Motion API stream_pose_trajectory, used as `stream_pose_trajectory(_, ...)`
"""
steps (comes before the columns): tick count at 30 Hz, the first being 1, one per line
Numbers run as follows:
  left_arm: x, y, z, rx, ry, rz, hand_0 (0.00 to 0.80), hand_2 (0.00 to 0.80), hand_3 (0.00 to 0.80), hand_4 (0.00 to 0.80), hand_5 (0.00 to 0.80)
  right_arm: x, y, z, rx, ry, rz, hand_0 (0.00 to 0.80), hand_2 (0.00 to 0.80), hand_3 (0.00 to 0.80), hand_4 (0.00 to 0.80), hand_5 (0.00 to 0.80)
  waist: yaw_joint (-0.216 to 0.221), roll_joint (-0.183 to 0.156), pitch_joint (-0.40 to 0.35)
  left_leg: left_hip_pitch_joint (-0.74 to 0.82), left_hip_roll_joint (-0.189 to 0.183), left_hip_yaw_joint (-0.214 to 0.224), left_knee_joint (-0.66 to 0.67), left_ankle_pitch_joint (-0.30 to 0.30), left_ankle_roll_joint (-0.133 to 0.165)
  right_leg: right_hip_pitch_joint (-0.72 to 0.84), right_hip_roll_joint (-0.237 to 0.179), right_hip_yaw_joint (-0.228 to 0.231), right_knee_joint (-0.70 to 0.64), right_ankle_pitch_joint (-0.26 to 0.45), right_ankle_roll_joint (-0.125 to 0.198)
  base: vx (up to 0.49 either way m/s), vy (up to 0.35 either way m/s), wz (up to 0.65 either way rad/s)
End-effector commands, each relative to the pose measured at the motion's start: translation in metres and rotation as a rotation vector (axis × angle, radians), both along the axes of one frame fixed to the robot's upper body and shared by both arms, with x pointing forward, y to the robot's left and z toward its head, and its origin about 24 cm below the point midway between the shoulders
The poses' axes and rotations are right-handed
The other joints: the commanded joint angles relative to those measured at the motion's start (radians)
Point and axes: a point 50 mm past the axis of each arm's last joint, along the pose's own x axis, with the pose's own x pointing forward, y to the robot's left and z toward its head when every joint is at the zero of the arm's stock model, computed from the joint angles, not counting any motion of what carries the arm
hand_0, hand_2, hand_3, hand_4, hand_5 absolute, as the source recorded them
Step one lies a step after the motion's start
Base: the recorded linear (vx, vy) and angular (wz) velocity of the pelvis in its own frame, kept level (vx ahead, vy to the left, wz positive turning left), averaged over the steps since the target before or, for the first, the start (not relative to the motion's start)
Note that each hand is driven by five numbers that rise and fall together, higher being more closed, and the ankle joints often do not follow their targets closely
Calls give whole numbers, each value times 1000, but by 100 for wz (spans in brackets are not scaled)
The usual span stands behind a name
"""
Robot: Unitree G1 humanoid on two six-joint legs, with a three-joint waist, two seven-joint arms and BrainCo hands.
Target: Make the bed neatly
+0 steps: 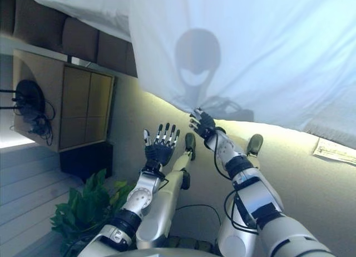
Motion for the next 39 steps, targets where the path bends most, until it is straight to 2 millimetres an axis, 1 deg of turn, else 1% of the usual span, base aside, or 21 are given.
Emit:
stream_pose_trajectory(1,8,-2,25,32,-149,-15,0,0,0,0,0,-76,91,-67,42,371,325,800,800,800,800,800,11,96,33,-28,-53,31,17,28,14,41,-14,25,-153,147,49,-36,87,0)
stream_pose_trajectory(6,2,-1,22,34,-135,7,0,0,0,0,0,-100,108,-75,87,447,346,800,800,800,800,800,3,82,33,-31,-49,38,15,25,16,37,-13,26,-158,152,52,-16,51,-2)
stream_pose_trajectory(11,1,-4,23,19,-129,23,0,0,0,0,0,-111,119,-73,127,447,380,800,800,800,800,800,-8,81,33,-48,-48,45,10,29,18,17,-2,40,-159,151,53,-14,58,0)
stream_pose_trajectory(15,3,-4,28,51,-153,35,0,0,0,0,0,-114,122,-72,89,423,437,800,800,800,800,800,-12,80,33,-54,-47,51,3,36,17,10,2,47,-163,152,53,-8,91,-6)
stream_pose_trajectory(18,6,-1,35,105,-183,53,0,0,0,0,0,-116,122,-73,42,404,479,800,800,800,800,800,-14,83,33,-56,-50,51,3,41,16,8,3,51,-161,153,51,-3,76,-4)
stream_pose_trajectory(24,13,5,47,141,-199,67,0,0,0,0,0,-113,116,-75,22,405,465,800,800,800,800,800,-6,87,33,-66,-53,47,20,42,17,1,-10,49,-146,154,46,-10,49,0)
stream_pose_trajectory(29,10,4,49,131,-213,76,0,0,0,0,0,-118,119,-74,46,428,466,800,800,800,800,800,-5,85,33,-80,-54,45,31,39,19,-13,-8,52,-134,149,43,-5,6,0)
stream_pose_trajectory(31,10,5,51,125,-220,83,0,0,0,0,0,-119,120,-76,1,420,463,800,800,800,800,800,-5,83,33,-83,-56,44,37,35,20,-15,-6,52,-130,146,41,0,0,0)
stream_pose_trajectory(32,11,5,52,124,-221,84,0,0,0,0,0,-118,118,-77,-35,423,454,530,530,530,530,530,-4,81,33,-84,-56,44,41,33,20,-15,-6,52,-128,145,39,0,0,0)
stream_pose_trajectory(33,13,5,53,124,-220,84,0,0,0,0,0,-116,115,-79,-76,449,423,0,0,0,0,0,-5,79,33,-83,-55,46,47,29,21,-13,-8,52,-126,143,39,-11,-34,0)
stream_pose_trajectory(35,15,6,56,123,-217,82,0,0,0,0,0,-110,108,-82,-77,461,384,0,0,0,0,0,-3,75,33,-76,-55,45,55,23,23,-5,-10,50,-122,140,38,-9,-51,3)
stream_pose_trajectory(39,21,10,55,115,-196,84,0,0,0,0,0,-88,86,-82,-78,444,249,0,0,0,0,0,-2,59,33,-40,-56,41,70,5,25,41,-19,40,-123,136,36,0,-86,5)
